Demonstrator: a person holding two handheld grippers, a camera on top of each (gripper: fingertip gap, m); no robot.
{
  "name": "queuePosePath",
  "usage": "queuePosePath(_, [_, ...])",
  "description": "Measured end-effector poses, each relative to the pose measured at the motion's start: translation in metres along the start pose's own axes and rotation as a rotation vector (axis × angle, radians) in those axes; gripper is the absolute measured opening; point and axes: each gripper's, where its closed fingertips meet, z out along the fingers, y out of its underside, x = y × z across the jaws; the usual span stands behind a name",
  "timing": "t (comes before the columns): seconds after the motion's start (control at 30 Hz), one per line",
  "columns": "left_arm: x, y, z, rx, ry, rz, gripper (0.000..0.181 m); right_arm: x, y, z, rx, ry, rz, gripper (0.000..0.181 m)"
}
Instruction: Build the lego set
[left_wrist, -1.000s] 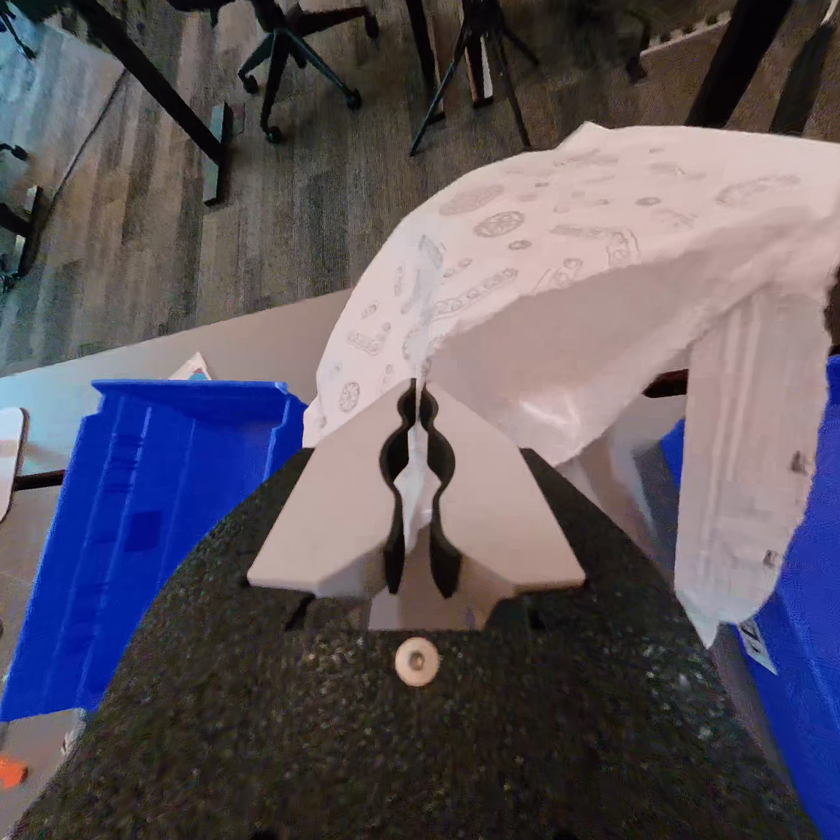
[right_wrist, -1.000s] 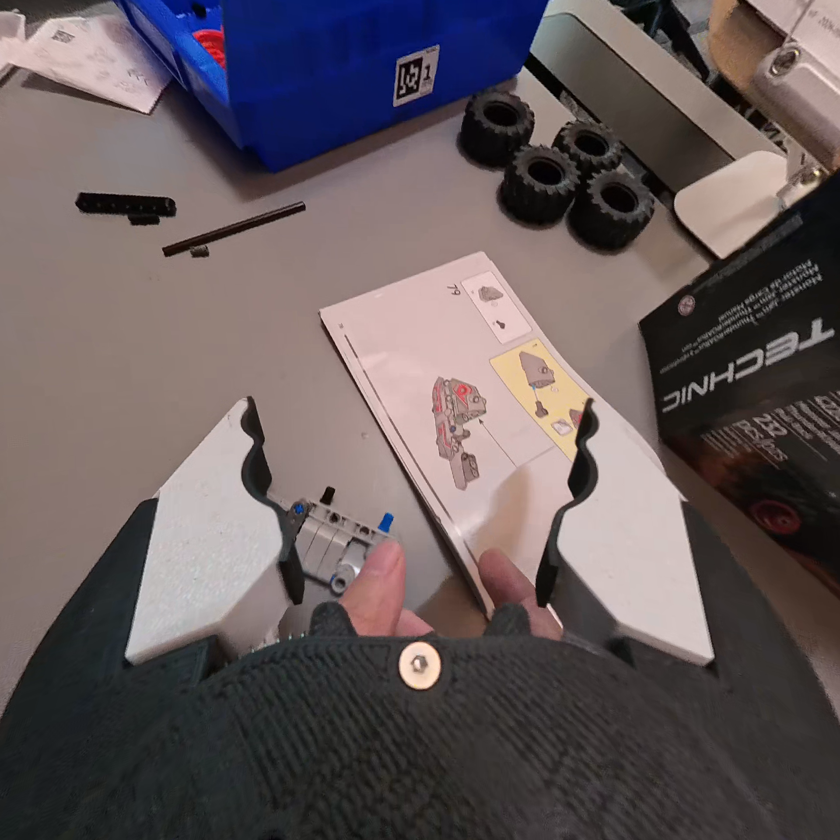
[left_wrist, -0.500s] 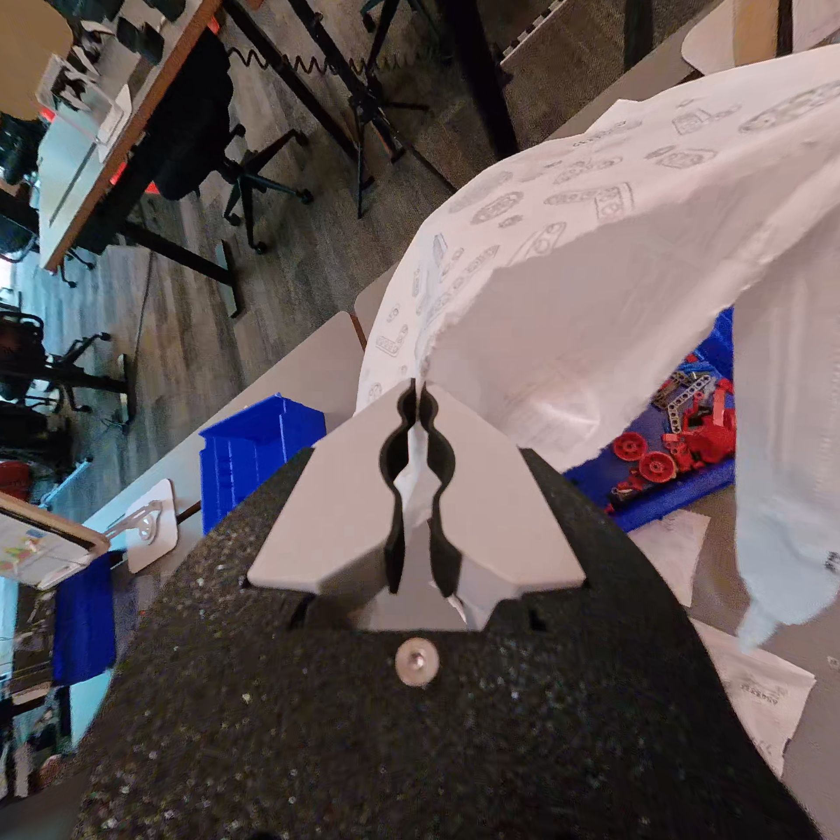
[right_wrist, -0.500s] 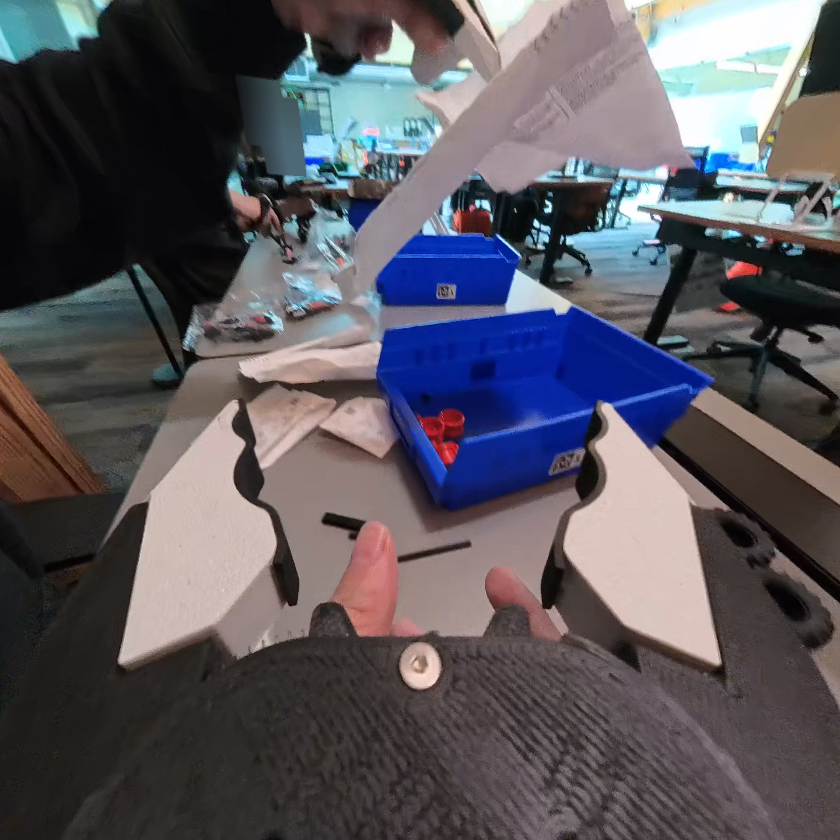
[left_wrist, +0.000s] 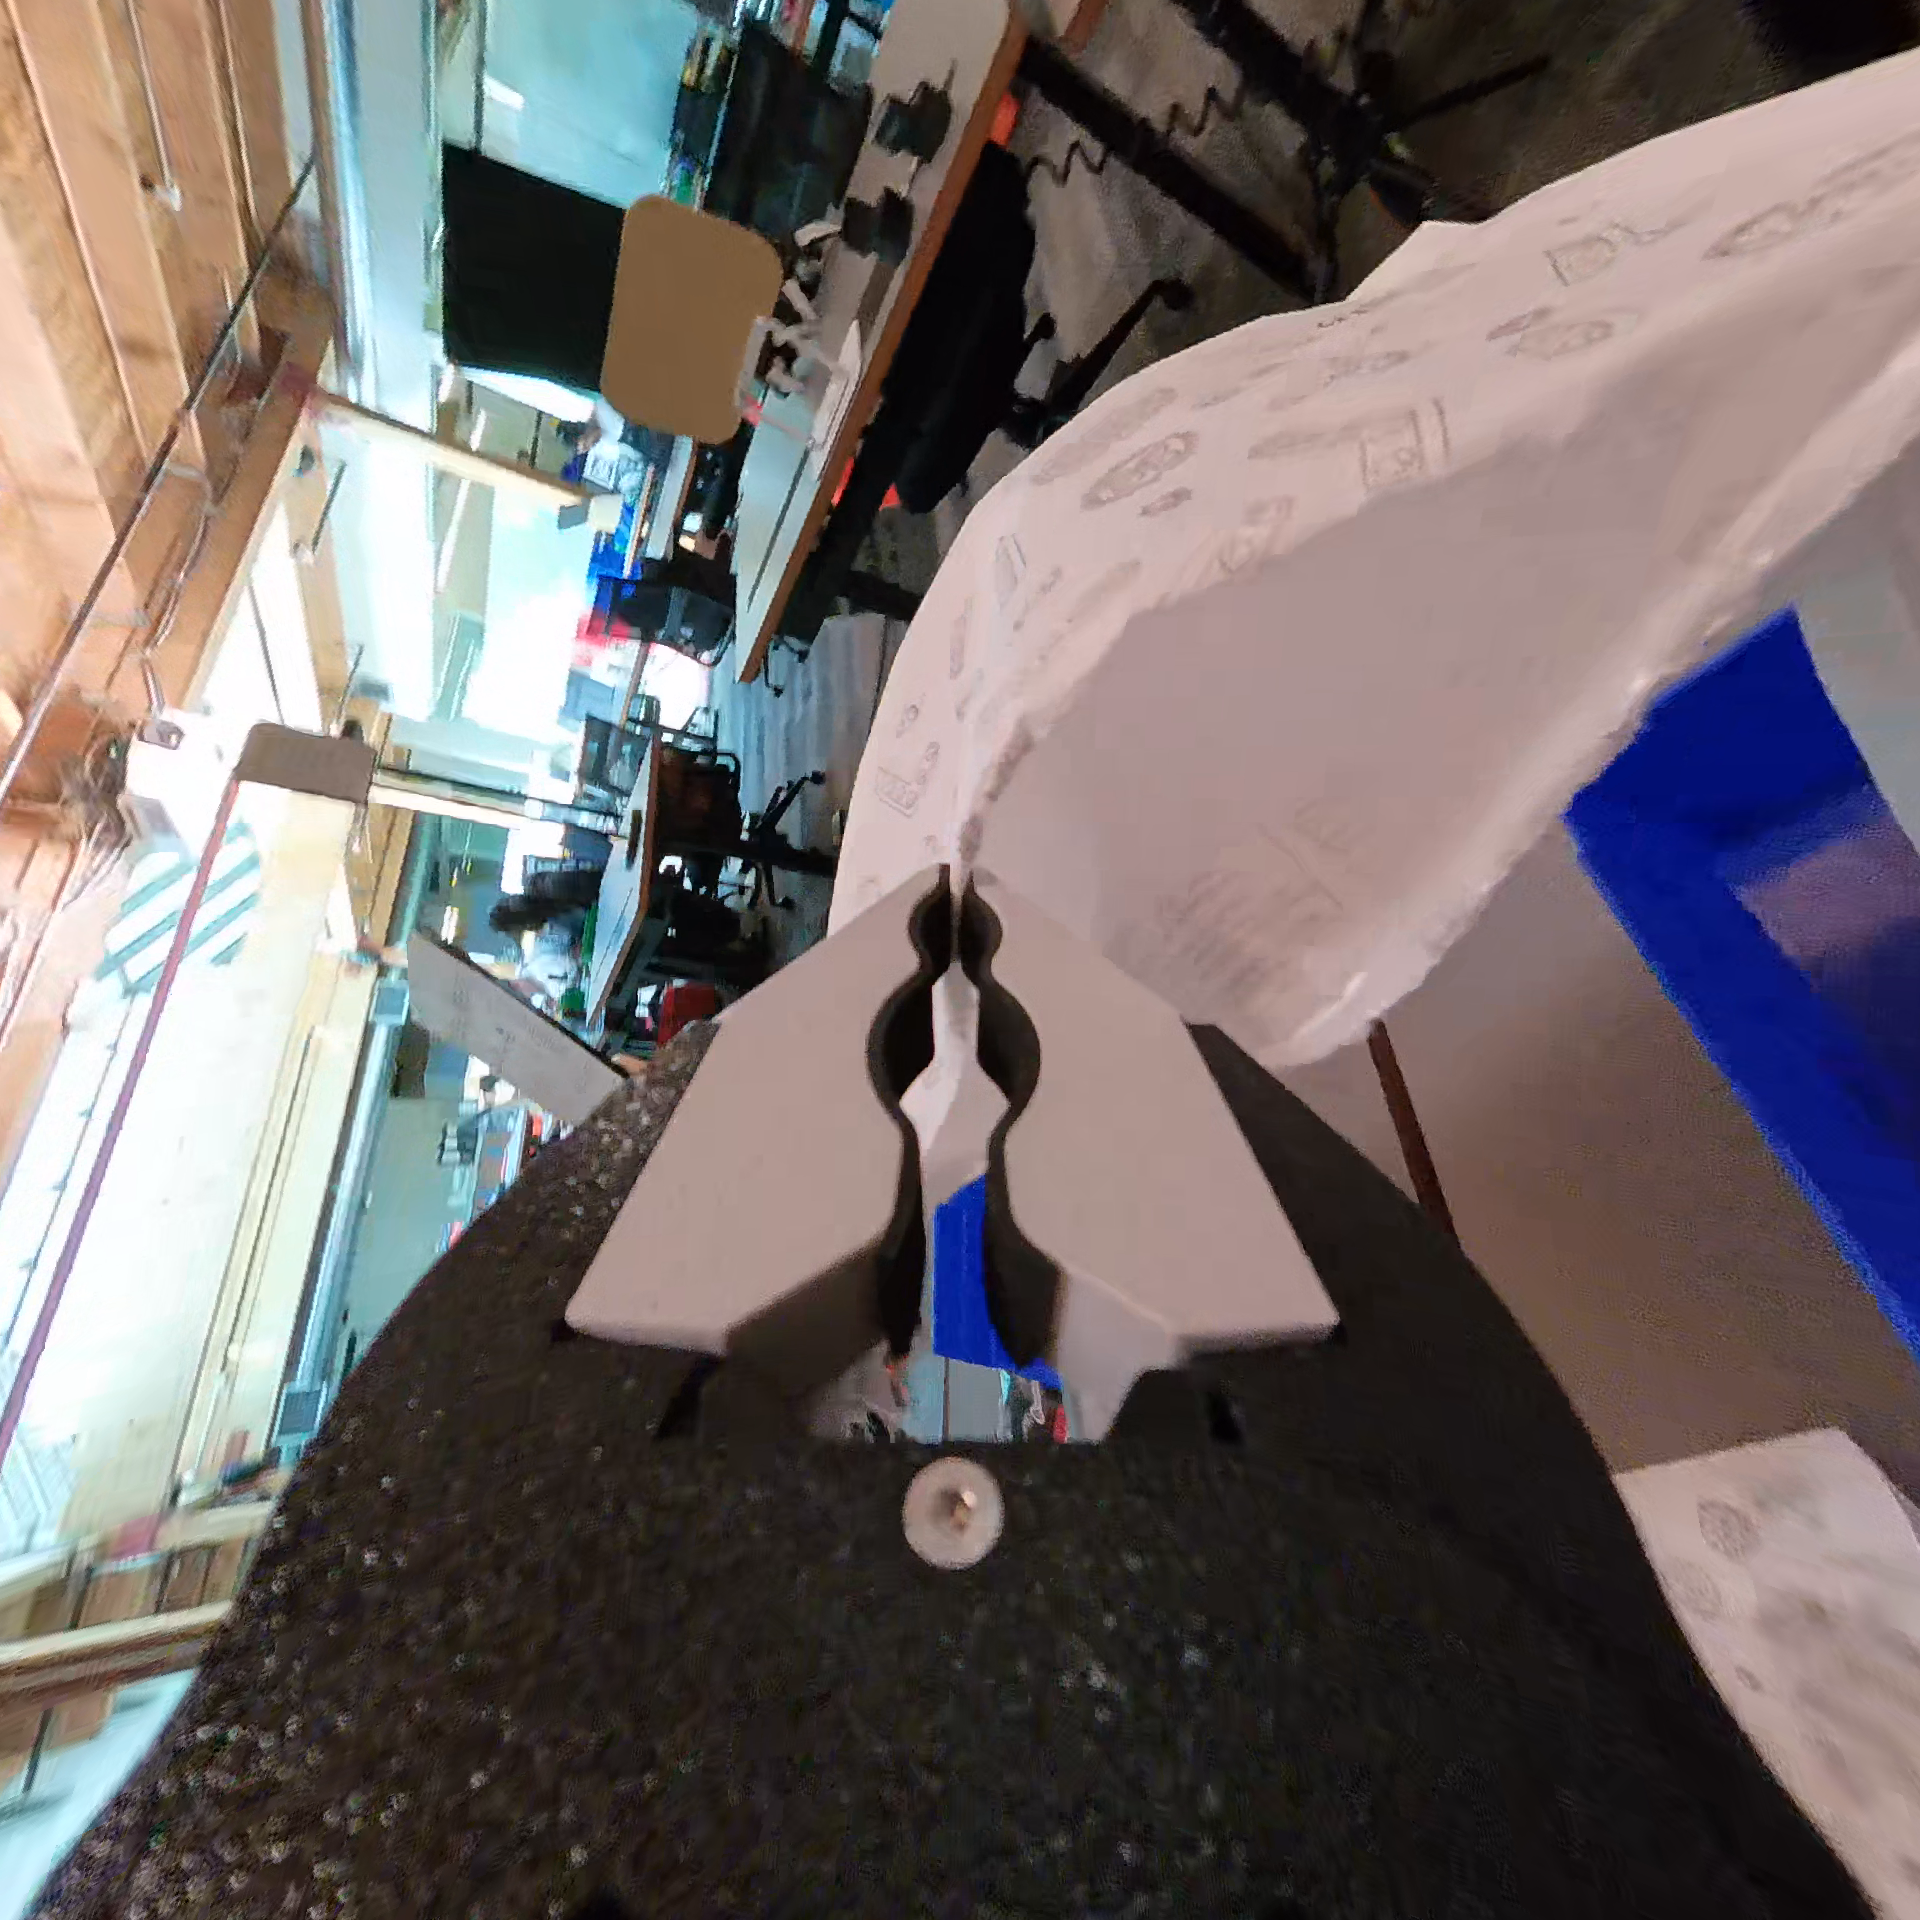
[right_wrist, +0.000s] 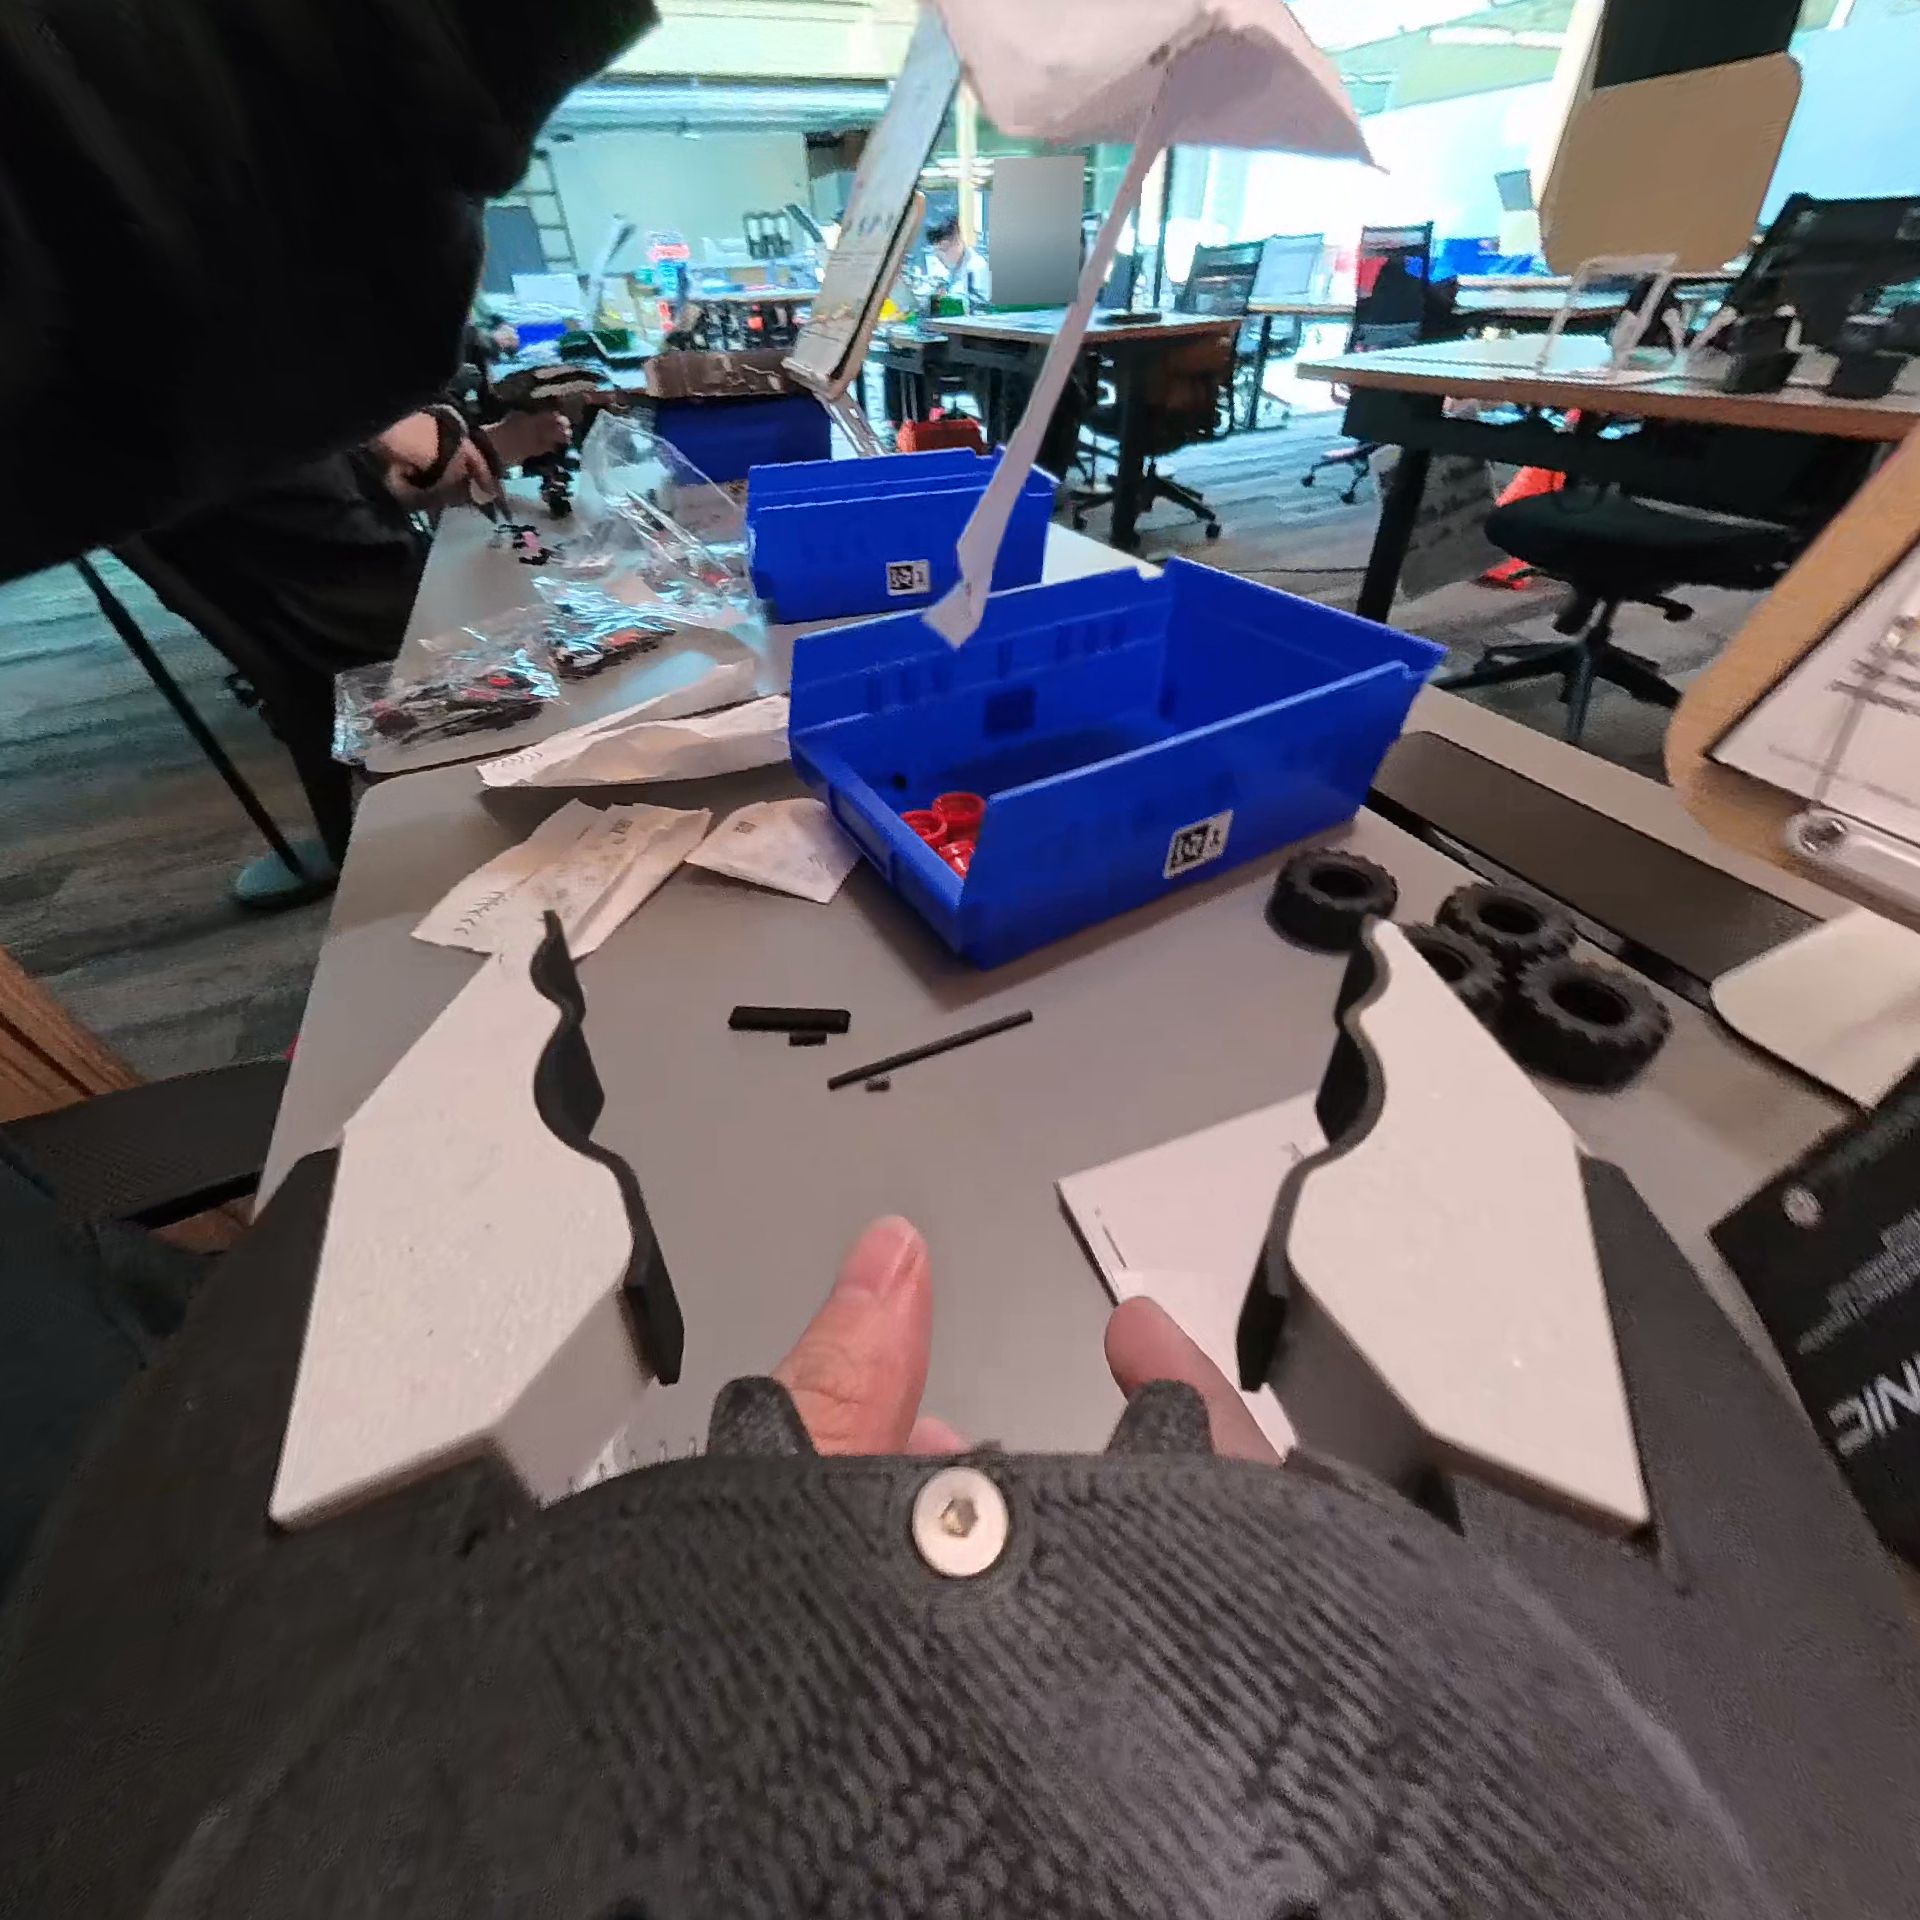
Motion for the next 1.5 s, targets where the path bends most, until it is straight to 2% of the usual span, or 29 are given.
queuePosePath(0.03, [-0.004, 0.008, 0.017, -0.039, -0.019, -0.045, 0.0, 0.003, 0.003, -0.004, -0.005, 0.012, 0.008, 0.141])
queuePosePath(0.13, [0.005, 0.028, 0.067, -0.126, 0.024, -0.202, 0.0, 0.008, 0.012, -0.014, -0.024, 0.04, 0.017, 0.141])
queuePosePath(0.2, [0.034, 0.031, 0.097, -0.138, 0.108, -0.261, 0.0, 0.011, 0.021, -0.018, -0.049, 0.057, 0.016, 0.141])
queuePosePath(0.27, [0.065, 0.038, 0.125, -0.173, 0.151, -0.26, 0.0, 0.015, 0.033, -0.021, -0.083, 0.074, 0.018, 0.141])
queuePosePath(0.37, [0.116, 0.04, 0.164, -0.145, 0.224, -0.275, 0.0, 0.016, 0.048, -0.021, -0.123, 0.073, 0.025, 0.141])
queuePosePath(0.47, [0.164, 0.045, 0.2, -0.093, 0.271, -0.183, 0.0, 0.021, 0.059, -0.021, -0.156, 0.072, 0.015, 0.141])
queuePosePath(0.5, [0.183, 0.046, 0.207, -0.052, 0.324, -0.135, 0.0, 0.025, 0.061, -0.021, -0.164, 0.082, 0.014, 0.141])
queuePosePath(0.6, [0.224, 0.066, 0.225, -0.087, 0.448, -0.066, 0.0, 0.036, 0.066, -0.02, -0.165, 0.107, 0.042, 0.141])
queuePosePath(0.73, [0.24, 0.077, 0.223, -0.116, 0.618, -0.224, 0.0, 0.043, 0.068, -0.01, -0.144, 0.087, 0.089, 0.141])
queuePosePath(0.77, [0.244, 0.079, 0.217, -0.122, 0.679, -0.237, 0.01, 0.046, 0.07, -0.007, -0.145, 0.083, 0.096, 0.141])
queuePosePath(0.87, [0.233, 0.085, 0.2, -0.135, 0.736, -0.297, 0.041, 0.05, 0.071, 0.001, -0.149, 0.068, 0.103, 0.141])
queuePosePath(0.93, [0.212, 0.083, 0.177, -0.089, 0.754, -0.345, 0.039, 0.049, 0.07, 0.005, -0.146, 0.053, 0.098, 0.141])
queuePosePath(1.0, [0.189, 0.085, 0.14, -0.043, 0.784, -0.37, 0.041, 0.047, 0.068, 0.006, -0.138, 0.046, 0.089, 0.141])
queuePosePath(1.1, [0.172, 0.114, 0.067, -0.049, 0.833, -0.345, 0.046, 0.04, 0.065, 0.004, -0.121, 0.032, 0.076, 0.141])
queuePosePath(1.17, [0.185, 0.146, 0.014, -0.113, 0.911, -0.363, 0.056, 0.037, 0.064, 0.003, -0.112, 0.028, 0.077, 0.14])
queuePosePath(1.23, [0.214, 0.177, -0.038, -0.199, 0.987, -0.412, 0.073, 0.034, 0.063, 0.003, -0.101, 0.017, 0.08, 0.14])
queuePosePath(1.27, [0.23, 0.19, -0.058, -0.226, 1.0, -0.439, 0.076, 0.033, 0.062, 0.003, -0.094, 0.011, 0.081, 0.14])
queuePosePath(1.37, [0.276, 0.228, -0.102, -0.347, 0.964, -0.508, 0.09, 0.026, 0.054, 0.007, -0.071, -0.01, 0.07, 0.14])
queuePosePath(1.47, [0.314, 0.26, -0.13, -0.471, 0.906, -0.51, 0.087, 0.015, 0.047, 0.015, -0.064, -0.047, 0.059, 0.141])
queuePosePath(1.5, [0.323, 0.271, -0.135, -0.523, 0.882, -0.494, 0.08, 0.011, 0.044, 0.017, -0.062, -0.06, 0.052, 0.141])
